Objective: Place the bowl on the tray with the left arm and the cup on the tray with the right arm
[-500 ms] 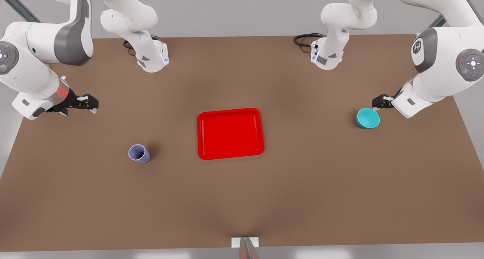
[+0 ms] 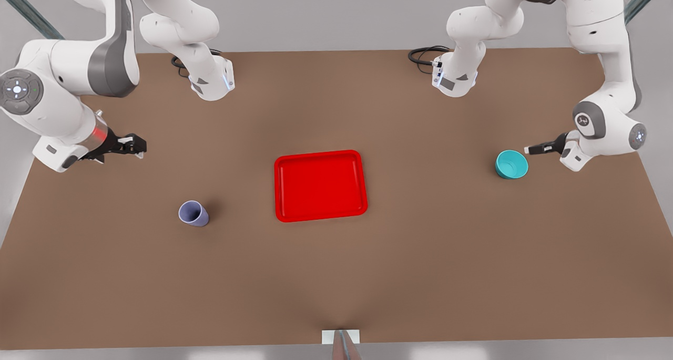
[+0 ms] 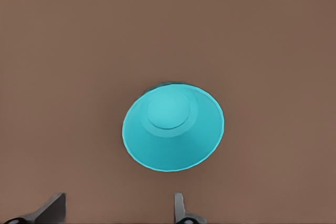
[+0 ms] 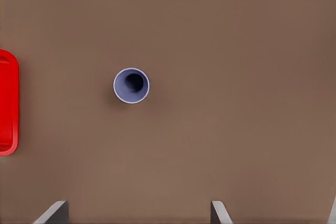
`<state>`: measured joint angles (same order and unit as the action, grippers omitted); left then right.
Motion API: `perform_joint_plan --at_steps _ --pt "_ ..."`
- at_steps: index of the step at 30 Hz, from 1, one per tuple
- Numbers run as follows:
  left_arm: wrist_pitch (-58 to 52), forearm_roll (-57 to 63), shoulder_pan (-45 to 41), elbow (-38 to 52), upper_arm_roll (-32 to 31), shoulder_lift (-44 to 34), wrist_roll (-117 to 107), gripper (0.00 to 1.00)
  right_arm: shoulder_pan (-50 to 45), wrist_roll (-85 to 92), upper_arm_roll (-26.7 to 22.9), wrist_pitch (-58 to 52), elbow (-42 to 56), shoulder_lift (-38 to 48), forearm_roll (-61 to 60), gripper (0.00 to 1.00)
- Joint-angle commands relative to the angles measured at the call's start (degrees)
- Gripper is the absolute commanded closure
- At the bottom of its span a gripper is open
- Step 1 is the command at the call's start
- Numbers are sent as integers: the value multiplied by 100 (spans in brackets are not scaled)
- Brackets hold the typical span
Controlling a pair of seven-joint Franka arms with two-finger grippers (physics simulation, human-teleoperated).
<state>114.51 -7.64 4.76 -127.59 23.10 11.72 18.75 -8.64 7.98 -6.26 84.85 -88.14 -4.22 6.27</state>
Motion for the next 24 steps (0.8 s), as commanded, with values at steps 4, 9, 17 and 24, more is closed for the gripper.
perform_joint_plan --at_steps 4,9,17,24 --pt "2146 -941 -19 -398 54 287 3311 0 -156 107 28 -30 78 -237 -3 0" --pt "2278 -1187 -46 -415 54 603 3460 0 -173 90 63 -21 175 -281 -12 0" --pt "2146 -1257 -116 -433 28 911 3452 0 -191 29 99 -136 113 -281 -12 0" --pt "1926 -1275 -204 -433 19 902 3434 55 -199 72 143 -250 245 -290 -30 0"
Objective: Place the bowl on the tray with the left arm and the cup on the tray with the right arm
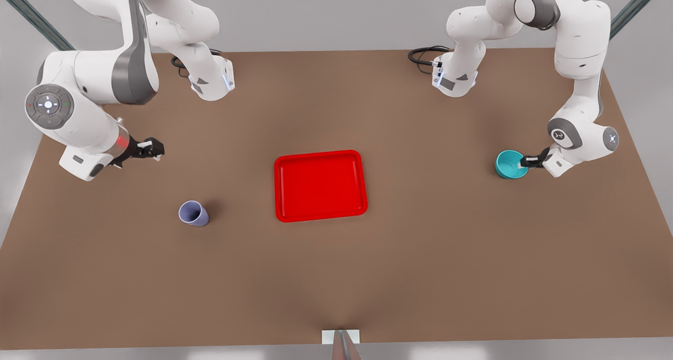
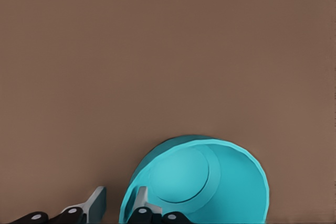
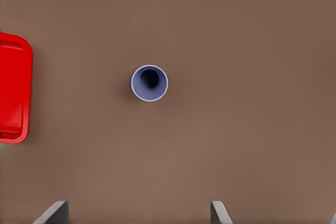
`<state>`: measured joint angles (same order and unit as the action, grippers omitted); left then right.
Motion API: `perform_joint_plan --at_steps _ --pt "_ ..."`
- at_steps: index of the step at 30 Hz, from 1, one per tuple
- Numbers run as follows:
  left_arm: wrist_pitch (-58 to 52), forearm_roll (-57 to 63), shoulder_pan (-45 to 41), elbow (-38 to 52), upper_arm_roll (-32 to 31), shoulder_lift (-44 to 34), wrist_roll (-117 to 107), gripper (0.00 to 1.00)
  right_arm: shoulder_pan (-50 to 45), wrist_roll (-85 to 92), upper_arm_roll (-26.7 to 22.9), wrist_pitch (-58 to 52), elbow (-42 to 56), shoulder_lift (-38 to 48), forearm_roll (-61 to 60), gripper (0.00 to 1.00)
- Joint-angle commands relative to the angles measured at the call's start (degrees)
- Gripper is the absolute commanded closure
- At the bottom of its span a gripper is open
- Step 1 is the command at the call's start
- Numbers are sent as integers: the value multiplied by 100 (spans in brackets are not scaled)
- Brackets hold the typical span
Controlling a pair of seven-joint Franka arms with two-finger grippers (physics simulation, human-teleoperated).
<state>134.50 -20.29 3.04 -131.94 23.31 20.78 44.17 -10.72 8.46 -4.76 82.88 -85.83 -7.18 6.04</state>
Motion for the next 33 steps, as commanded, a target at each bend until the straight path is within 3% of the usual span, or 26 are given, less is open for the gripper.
perform_joint_plan --at_steps 1,5,9,10,14,16,17,18,20,23,26,32,33 --pt "-73 -10 -32 2 -2 -4 857 60 18 25 2 -53 14 6 -42 0" --pt "-126 -10 -49 2 -29 5 839 79 61 60 -7 -61 23 14 -42 0" --pt "-538 34 -313 458 -187 -267 -171 79 70 42 -7 -53 5 6 -42 0" --pt "-1654 86 -374 1178 -187 -355 -865 79 88 33 -7 -53 -12 14 -51 0" --pt "-2612 605 -1920 2583 -274 -462 -4079 79 88 -28 -7 44 -48 -196 -33 0" --pt "-3544 526 -2939 4930 -503 917 -6127 79 61 -247 -7 597 -91 -697 -33 0" --pt "-3554 377 -3266 5503 -591 1437 -6833 79 44 -520 -7 878 -153 -864 -24 0" --pt "-3448 166 -3301 5785 -1056 1692 -7808 79 44 -617 -7 1160 -170 -1049 -33 0" --pt "-3290 166 -3512 5873 -1576 1824 -8951 79 88 -564 -33 2197 -697 -1181 -33 0" --pt "-3308 174 -4136 5812 -1584 2070 -9197 79 158 -512 -104 3067 -1339 -1181 -33 0" --pt "-2685 157 -4601 5803 -1584 2527 -9638 79 158 -529 -262 3357 -1401 -1365 -42 0" --pt "-2174 -28 -4611 5688 -1646 2747 -9585 77 114 -617 -359 3850 -1340 -1866 -516 0" --pt "-2183 -19 -4611 5688 -1646 2747 -9418 0 105 -626 -359 3832 -1375 -1866 -552 0"
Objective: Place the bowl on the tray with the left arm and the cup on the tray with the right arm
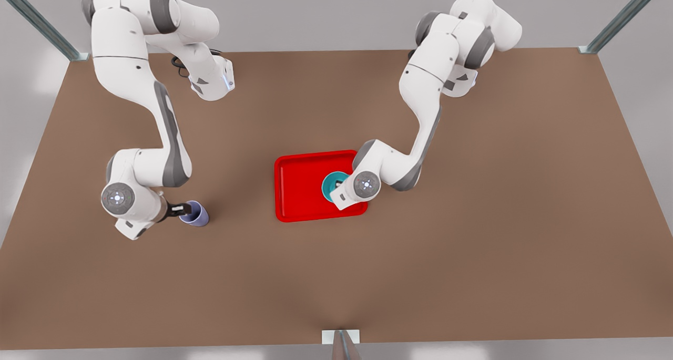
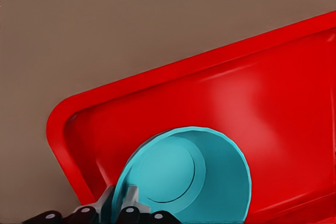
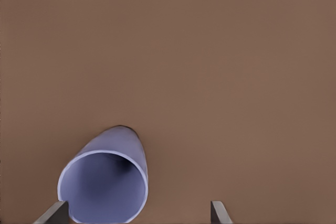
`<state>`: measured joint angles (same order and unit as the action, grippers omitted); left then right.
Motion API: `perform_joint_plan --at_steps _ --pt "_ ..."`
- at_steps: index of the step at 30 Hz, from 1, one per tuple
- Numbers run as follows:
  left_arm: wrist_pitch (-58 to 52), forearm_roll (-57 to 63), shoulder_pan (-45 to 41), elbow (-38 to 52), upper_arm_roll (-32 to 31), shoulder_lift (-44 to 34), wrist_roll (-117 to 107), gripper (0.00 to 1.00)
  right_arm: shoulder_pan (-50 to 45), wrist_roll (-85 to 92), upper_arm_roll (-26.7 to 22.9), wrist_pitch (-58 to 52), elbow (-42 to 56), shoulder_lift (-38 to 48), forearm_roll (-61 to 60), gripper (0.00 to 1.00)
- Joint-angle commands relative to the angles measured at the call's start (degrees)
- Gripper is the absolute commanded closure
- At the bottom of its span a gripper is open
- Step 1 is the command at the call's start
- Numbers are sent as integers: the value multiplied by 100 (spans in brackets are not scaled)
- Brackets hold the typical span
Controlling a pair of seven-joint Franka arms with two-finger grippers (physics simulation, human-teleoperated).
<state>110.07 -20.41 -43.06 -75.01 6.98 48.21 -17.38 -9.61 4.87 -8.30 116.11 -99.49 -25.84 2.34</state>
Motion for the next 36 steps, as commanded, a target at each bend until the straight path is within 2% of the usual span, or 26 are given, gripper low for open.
perform_joint_plan --at_steps 1,4,5,6,7,8,10,11,12,13,14,15,23,27,30,31,33,35,36 --pt "261 2 -1 -14 -12 -5 -3245 0 -6 -259 -5 509 -18 -70 -182 0" --pt "25 11 52 -304 40 -426 -3026 0 -6 -258 -5 465 -35 -123 -182 0" --pt "-1433 90 69 -120 540 -760 -2271 0 -6 -258 4 438 -79 -123 -182 0" --pt "-2857 117 61 64 1357 -1209 -1111 0 -6 -250 -5 438 -97 -123 -182 0" --pt "-4114 231 43 793 2236 -1315 -354 0 12 -232 -5 430 -158 -123 -182 0" --pt "-4617 266 69 1409 2834 -1315 85 0 -6 -206 -93 430 -220 -123 -182 0" --pt "-4837 284 25 1972 3845 -1411 1201 0 -6 -188 -101 430 -308 -123 -182 0" --pt "-4880 284 43 1981 3934 -1499 1606 0 3 -188 -101 430 -352 -123 -182 0" --pt "-4854 327 586 1893 3471 -2034 1642 0 3 -188 -101 430 -404 -123 -182 0" --pt "-4767 1581 2237 1534 847 -2719 1615 0 12 -188 -101 430 -422 -132 -182 0" --pt "-3811 2525 3127 375 -618 -3475 1545 0 3 -188 -101 430 -422 -184 -190 0" --pt "-3378 2323 3374 -163 -663 -3828 1580 0 -6 -214 -101 430 -422 -255 -208 0" --pt "-3430 2261 3286 -128 -663 -3705 1589 0 3 -241 -101 491 -387 -554 -225 0" --pt "-3395 1796 3321 -128 -654 -3679 1598 0 3 -179 -101 438 -361 -554 -313 0" --pt "-3395 1795 3313 -128 -645 -3635 1589 0 12 -171 -101 412 -361 -554 -313 16" --pt "-3404 1804 3295 -128 -645 -3635 1589 0 12 -171 -101 333 -334 -554 -313 24" --pt "-3430 1813 3295 -128 -645 -3626 1589 0 3 -162 -101 175 -282 -554 -313 49" --pt "-3413 1813 3330 -128 -610 -3626 1580 0 -6 -162 -101 122 -273 -554 -313 63" --pt "-3404 1822 3321 -128 -610 -3626 1580 0 -15 -162 -101 96 -273 -554 -305 67"
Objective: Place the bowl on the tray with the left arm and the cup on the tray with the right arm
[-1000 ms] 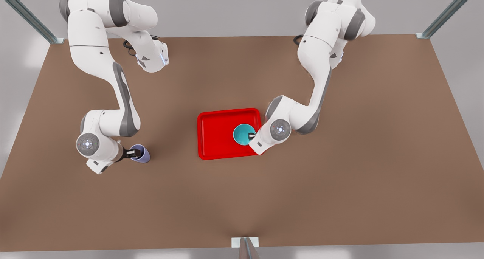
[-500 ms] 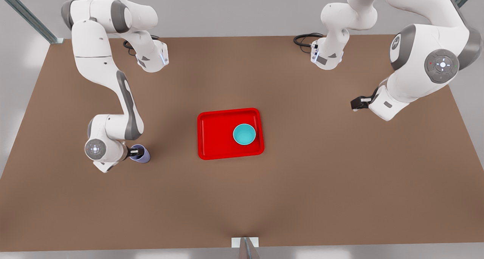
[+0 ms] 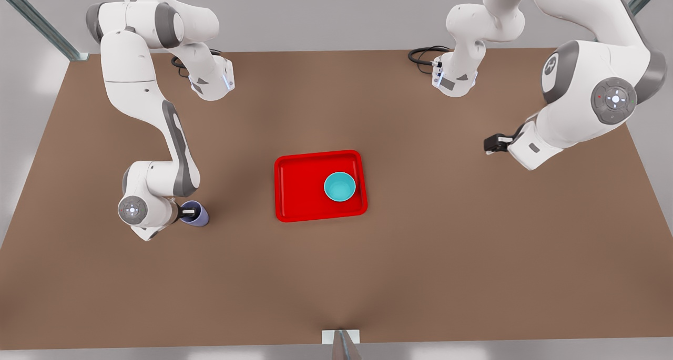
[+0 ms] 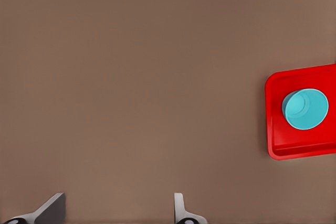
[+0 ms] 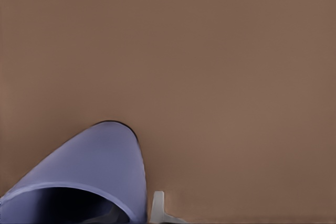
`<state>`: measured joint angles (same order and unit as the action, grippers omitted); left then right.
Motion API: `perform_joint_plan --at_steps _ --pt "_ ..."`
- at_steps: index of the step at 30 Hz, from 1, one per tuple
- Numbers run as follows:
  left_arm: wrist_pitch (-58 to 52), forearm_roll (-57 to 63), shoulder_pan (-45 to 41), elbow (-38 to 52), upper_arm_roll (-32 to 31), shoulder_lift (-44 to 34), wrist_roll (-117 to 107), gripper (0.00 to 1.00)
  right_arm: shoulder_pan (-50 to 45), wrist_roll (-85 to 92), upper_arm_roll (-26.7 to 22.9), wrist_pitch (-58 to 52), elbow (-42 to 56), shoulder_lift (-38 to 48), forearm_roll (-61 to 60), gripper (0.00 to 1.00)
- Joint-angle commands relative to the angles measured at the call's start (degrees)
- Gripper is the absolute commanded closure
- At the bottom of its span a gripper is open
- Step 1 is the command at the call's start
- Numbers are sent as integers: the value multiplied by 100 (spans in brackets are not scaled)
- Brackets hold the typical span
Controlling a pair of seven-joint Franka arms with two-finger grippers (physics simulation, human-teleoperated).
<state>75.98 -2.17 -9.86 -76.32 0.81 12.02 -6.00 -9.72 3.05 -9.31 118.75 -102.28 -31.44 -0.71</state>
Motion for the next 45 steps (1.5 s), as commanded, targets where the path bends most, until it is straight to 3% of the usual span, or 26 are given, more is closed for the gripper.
perform_joint_plan --at_steps 1,3,11,18,22,31,40,42,43,45 --pt "14 -2 1 3 7 -6 442 0 -4 20 -1 -168 15 6 1 70" --pt "22 6 -7 3 7 -6 442 0 -4 11 -1 -168 24 6 -8 79" --pt "31 24 1 3 24 3 442 0 -223 275 8 -757 604 58 -8 79" --pt "66 24 -16 3 24 20 442 0 -1805 266 -308 -1038 1545 85 -833 79" --pt "84 33 -16 3 24 20 442 0 -2623 222 -396 -1047 1501 32 -1422 79" --pt "119 33 -7 3 24 29 433 0 -3044 275 -379 -1495 1369 -319 -1642 79" --pt "119 24 -16 3 24 46 433 0 -3326 257 -379 -1197 1457 -838 -1862 79" --pt "119 24 -16 3 24 46 415 0 -3326 239 -379 -1161 1457 -838 -1871 7" --pt "119 24 -16 3 24 46 415 0 -3326 266 -379 -1161 1457 -838 -1915 0" --pt "119 24 -16 3 24 46 415 0 -3317 266 -379 -1161 1465 -838 -1994 0"
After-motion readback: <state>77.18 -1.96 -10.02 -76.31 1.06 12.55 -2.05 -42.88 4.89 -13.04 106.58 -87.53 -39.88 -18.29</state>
